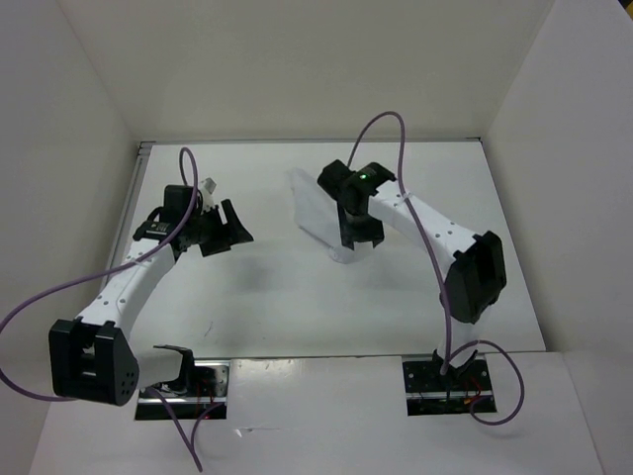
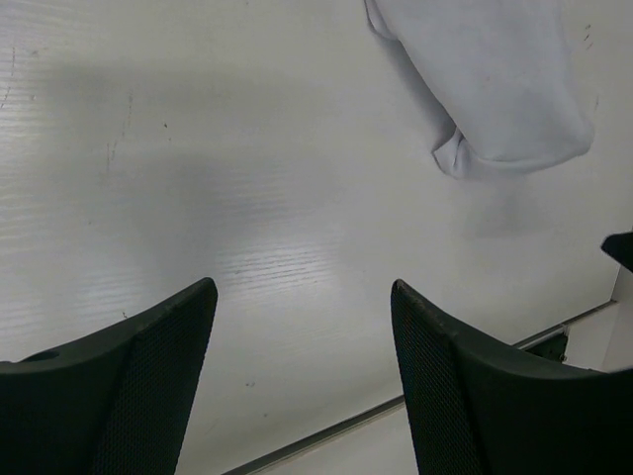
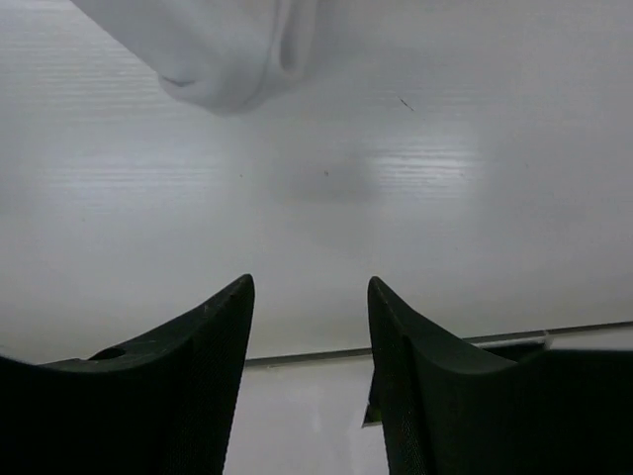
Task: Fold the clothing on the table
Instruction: Move the skirt to the center of the board
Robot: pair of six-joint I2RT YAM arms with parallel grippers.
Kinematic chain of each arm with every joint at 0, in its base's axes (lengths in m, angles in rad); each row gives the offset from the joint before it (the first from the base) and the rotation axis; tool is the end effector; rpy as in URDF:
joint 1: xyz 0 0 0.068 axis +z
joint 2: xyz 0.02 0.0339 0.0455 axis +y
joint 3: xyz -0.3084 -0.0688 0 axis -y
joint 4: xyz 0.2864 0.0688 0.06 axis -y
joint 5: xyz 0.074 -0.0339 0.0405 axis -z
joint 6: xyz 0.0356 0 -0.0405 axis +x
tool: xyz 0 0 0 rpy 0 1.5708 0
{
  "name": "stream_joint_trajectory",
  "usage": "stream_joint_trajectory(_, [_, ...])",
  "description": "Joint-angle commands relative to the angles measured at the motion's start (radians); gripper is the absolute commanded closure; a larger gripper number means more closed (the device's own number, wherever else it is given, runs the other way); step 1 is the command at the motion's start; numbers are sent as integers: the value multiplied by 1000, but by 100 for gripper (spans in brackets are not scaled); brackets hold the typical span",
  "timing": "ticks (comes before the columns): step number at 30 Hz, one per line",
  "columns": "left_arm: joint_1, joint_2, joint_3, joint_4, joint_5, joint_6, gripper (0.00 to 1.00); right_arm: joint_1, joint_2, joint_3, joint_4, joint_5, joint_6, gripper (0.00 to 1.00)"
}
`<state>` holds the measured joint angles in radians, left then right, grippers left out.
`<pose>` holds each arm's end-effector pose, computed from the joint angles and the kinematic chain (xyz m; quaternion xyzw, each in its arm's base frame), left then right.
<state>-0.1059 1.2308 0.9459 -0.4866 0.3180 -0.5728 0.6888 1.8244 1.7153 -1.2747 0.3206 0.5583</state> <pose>0.2834 -0.0413 0.3062 -0.1505 0.8992 -0.2654 0.3137 0.3226 0.2511 0.3346 -0.0492 0.9817 -0.0752 0.1676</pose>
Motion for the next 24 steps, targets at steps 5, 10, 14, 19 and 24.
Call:
stream_joint_trajectory(5, [8,81,13,63,93,33,22,-86,-189,-22,91,113,89,41])
stream_joint_trajectory(10, [8,127,69,63,125,66,22,-233,-113,-83,366,-2,22,41])
stream_joint_trajectory(14, [8,137,70,63,135,67,22,-331,-4,-92,534,-167,9,41])
stream_joint_trajectory(19, [8,137,70,54,135,76,22,-351,125,-68,705,-443,0,43])
stream_joint_trajectory(24, [8,147,60,65,135,76,24,-293,176,-79,859,-558,0,70])
